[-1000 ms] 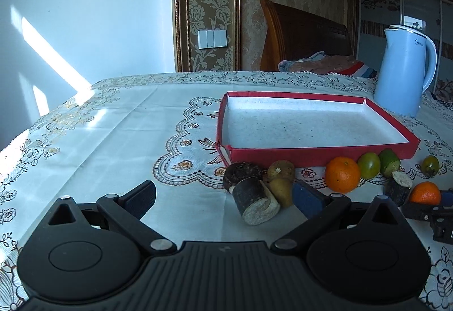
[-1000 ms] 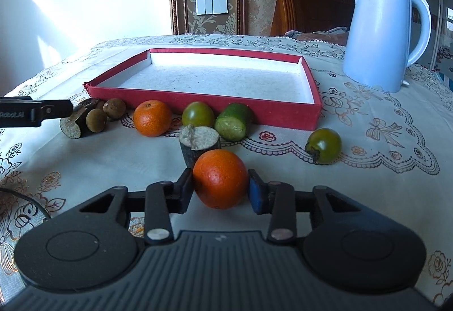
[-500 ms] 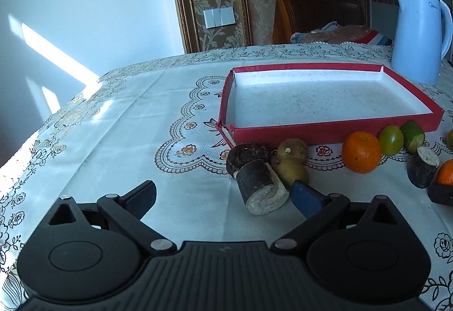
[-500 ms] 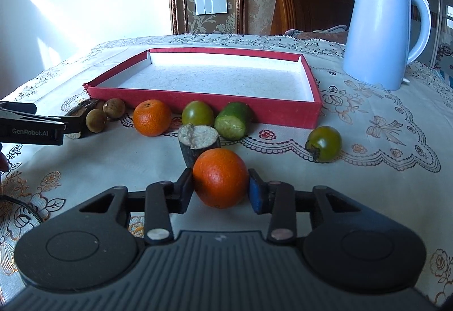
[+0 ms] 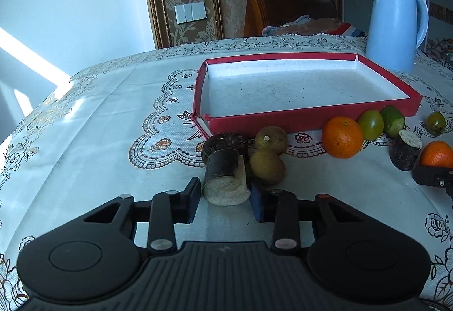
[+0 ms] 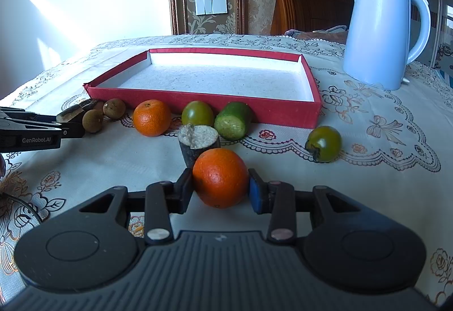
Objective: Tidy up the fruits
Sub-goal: 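Grasp the dark-skinned cut slice with the left gripper while the right gripper lifts the orange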
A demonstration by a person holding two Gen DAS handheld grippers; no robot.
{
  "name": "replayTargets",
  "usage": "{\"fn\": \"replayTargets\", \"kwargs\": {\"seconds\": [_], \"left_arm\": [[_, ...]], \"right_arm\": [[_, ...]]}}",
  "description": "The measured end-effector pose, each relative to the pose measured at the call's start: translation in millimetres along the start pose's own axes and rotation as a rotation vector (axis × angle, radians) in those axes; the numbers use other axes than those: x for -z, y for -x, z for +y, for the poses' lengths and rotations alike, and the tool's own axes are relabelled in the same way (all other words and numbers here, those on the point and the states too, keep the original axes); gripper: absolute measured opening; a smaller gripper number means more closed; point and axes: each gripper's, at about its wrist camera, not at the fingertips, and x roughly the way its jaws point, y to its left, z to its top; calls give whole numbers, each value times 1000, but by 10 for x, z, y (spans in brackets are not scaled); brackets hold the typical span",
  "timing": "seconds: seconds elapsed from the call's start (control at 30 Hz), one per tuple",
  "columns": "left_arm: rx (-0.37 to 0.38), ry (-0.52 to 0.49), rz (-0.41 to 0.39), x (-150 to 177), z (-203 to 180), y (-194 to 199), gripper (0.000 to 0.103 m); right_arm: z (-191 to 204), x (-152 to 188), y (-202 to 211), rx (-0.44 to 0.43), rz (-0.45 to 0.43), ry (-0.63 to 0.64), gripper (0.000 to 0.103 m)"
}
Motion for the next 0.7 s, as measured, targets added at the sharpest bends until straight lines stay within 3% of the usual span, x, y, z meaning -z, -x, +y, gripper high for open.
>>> {"fn": "replayTargets", "kwargs": {"seconds": [0.4, 0.7], "left_arm": [[11, 9, -10, -10, 38, -6, 33], [15, 6, -93, -95, -39, 304, 33]], "right_arm": [[-7, 0, 12, -3, -4, -6, 37], [-30, -36, 114, -27, -34, -40, 37]]}}
